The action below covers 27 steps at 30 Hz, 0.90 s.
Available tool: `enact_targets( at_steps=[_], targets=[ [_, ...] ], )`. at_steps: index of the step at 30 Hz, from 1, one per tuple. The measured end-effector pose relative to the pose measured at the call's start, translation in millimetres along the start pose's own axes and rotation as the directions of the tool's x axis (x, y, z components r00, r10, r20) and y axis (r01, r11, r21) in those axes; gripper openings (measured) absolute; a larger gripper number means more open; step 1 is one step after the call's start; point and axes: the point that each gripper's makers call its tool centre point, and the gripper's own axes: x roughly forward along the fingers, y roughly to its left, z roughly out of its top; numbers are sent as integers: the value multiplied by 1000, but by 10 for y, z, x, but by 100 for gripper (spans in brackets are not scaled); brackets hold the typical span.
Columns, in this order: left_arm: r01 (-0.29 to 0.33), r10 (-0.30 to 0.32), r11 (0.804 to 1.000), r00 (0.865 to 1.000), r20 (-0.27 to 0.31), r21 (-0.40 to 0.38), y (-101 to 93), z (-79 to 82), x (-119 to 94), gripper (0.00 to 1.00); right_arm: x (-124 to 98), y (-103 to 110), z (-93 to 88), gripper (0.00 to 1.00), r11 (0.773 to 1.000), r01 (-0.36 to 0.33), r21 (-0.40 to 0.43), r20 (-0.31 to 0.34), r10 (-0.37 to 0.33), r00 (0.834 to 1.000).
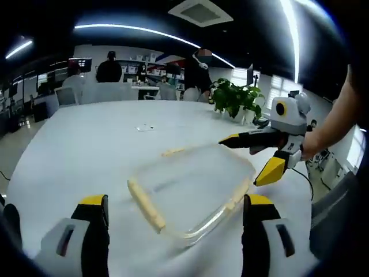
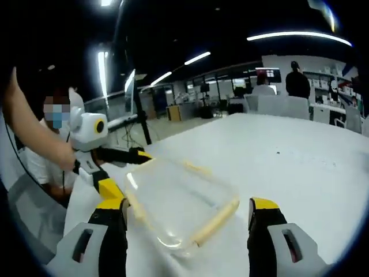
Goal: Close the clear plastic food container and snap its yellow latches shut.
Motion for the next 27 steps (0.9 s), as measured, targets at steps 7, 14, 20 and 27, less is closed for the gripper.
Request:
enact_targets(
  at_steps=[7, 14, 20, 27],
  targets=[
    [-12, 12, 1000, 1000, -4, -10, 10, -34, -73, 90, -57, -21, 21, 86, 999, 22, 24, 16, -22, 1000],
    [-6, 6, 1000, 1000, 11, -19, -72, -53, -156, 91, -154, -19, 78, 84, 997, 56, 61, 48, -58, 997],
    [-21, 21, 999, 999, 23, -37, -40, -83, -266, 90, -260, -19, 71, 83, 994, 79, 77, 59, -84, 995],
    [-31, 31, 999, 999, 12, -34, 0, -157, -405, 89, -451, -47, -11, 82, 988, 124, 88, 52, -129, 990]
  ],
)
